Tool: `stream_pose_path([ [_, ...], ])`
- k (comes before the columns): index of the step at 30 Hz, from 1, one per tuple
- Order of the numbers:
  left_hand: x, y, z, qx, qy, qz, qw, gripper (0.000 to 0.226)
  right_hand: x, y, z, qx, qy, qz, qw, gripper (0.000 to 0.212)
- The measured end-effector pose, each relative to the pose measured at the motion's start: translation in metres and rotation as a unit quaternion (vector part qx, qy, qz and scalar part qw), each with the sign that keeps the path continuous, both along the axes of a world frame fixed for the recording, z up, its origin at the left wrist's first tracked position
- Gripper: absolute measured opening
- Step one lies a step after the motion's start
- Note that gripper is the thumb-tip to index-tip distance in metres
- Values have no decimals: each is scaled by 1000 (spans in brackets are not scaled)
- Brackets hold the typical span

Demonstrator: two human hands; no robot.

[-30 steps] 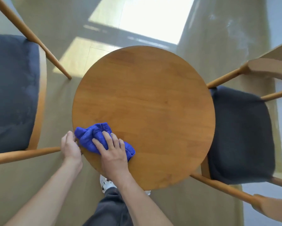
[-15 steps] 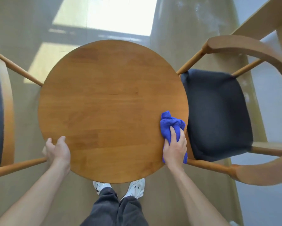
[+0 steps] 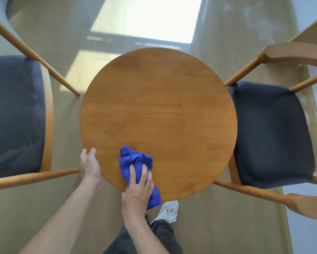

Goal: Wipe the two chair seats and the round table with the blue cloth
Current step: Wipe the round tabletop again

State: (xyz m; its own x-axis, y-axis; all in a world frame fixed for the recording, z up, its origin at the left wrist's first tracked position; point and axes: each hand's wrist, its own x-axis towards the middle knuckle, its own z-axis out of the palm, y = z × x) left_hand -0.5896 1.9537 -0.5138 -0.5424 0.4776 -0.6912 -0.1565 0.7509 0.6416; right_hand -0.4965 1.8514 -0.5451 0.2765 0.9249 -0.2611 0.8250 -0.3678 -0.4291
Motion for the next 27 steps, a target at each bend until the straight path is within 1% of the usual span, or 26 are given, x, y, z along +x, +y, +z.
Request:
stream_pose_path([
  [1, -2, 0, -2, 7, -11, 6, 1000, 53, -18, -1, 2, -6, 12, 32, 999, 90],
  [3, -8, -2, -3, 16, -18, 11, 1000, 48, -45, -6, 9, -36, 55, 83, 994, 87],
  [4, -13, -3, -3, 19, -14, 12, 1000, 42, -53, -4, 16, -55, 95, 90, 990, 84],
  [6, -29, -5, -2, 20, -11, 34, 999, 29, -66, -2, 26, -65, 177, 74, 979, 69],
  [7, -35, -5, 1, 22, -14, 50, 998, 29, -64, 1, 28, -57, 209, 78, 973, 58],
  [8, -41, -5, 6, 20, -27, 69, 997, 30, -57, 7, 33, -81, 285, 51, 954, 51],
  [9, -43, -5, 12, 21, -48, 86, 995, 30, -49, 15, 41, -108, 374, 4, 921, 47],
  [10, -41, -3, 20, 18, -71, 87, 993, 29, -38, 24, 50, -136, 457, -54, 877, 44],
  [11, -37, -2, 29, 11, -94, 73, 993, 30, -27, 33, 61, -148, 540, -119, 820, 41],
  [12, -30, 0, 40, 4, -121, 49, 991, 32, -15, 41, 71, -156, 620, -177, 748, 39],
  [13, -21, 4, 49, 1, -146, 24, 989, 30, -2, 47, 79, -159, 684, -221, 677, 36],
  [14, -12, 8, 60, 4, -166, -4, 986, 27, 11, 52, 85, -156, 725, -258, 619, 36],
  [15, -2, 14, 71, 7, -178, -34, 983, 24, 24, 56, 94, -154, 752, -284, 575, 37],
  [16, 6, 19, 82, 6, -187, -66, 980, 27, 36, 59, 101, -149, 763, -305, 550, 38],
  [17, 14, 24, 94, -8, -198, -107, 974, 35, 49, 62, 107, -144, 767, -318, 538, 37],
  [19, 25, 29, 115, -55, -232, -216, 947, 53, 70, 67, 124, -135, 772, -323, 531, 35],
  [20, 30, 29, 124, -65, -256, -259, 929, 55, 79, 70, 134, -139, 779, -314, 525, 34],
  [21, 36, 29, 132, -57, -275, -279, 918, 52, 88, 73, 143, -139, 783, -304, 525, 32],
  [22, 42, 28, 138, -37, -277, -280, 918, 51, 95, 76, 154, -136, 780, -291, 536, 29],
  [23, 48, 29, 141, -12, -264, -265, 927, 49, 101, 81, 161, -129, 772, -277, 557, 27],
  [24, 53, 28, 143, 15, -242, -243, 939, 45, 106, 87, 168, -122, 755, -264, 587, 26],
  [25, 57, 28, 147, 43, -227, -216, 949, 37, 110, 93, 175, -115, 729, -253, 626, 30],
  [27, 65, 29, 158, 84, -229, -173, 954, 22, 117, 103, 189, -108, 676, -231, 692, 53],
])
